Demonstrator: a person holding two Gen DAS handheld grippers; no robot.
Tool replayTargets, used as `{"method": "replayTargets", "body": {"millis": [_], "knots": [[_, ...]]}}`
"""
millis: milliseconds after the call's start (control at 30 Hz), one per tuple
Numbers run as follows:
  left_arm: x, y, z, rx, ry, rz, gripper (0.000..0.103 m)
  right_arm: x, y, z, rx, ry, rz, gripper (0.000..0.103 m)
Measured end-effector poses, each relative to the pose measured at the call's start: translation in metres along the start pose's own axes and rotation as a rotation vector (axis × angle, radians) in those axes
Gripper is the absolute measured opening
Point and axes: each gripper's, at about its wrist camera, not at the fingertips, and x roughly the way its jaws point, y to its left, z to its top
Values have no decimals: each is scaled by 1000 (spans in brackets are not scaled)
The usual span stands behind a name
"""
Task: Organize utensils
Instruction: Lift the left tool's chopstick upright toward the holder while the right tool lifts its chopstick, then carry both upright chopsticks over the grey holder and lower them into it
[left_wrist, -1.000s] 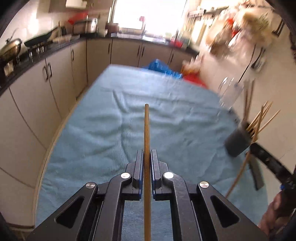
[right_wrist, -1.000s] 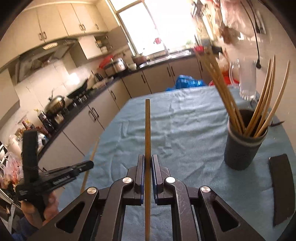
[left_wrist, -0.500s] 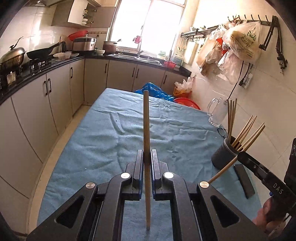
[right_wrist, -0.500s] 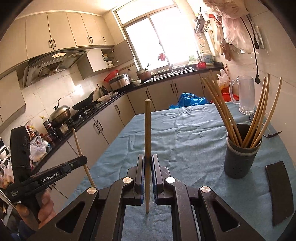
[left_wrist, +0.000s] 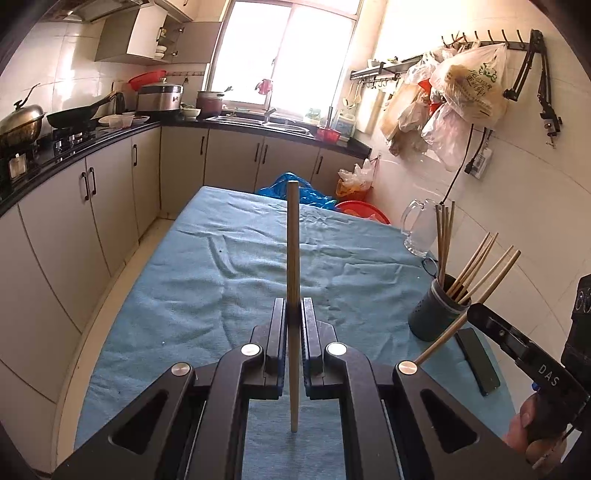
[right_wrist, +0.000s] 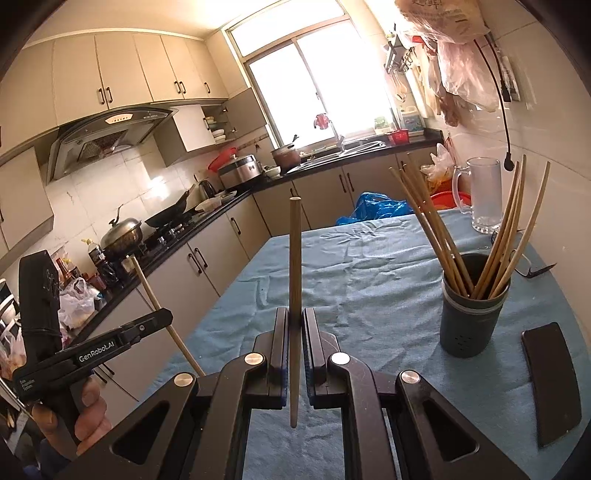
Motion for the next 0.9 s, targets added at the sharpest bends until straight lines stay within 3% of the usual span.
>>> {"method": "replayTargets", "body": {"millis": [900], "knots": [[10,-43,13,63,18,-70,6,-46,-37,9,74,-89,-68,8]]}}
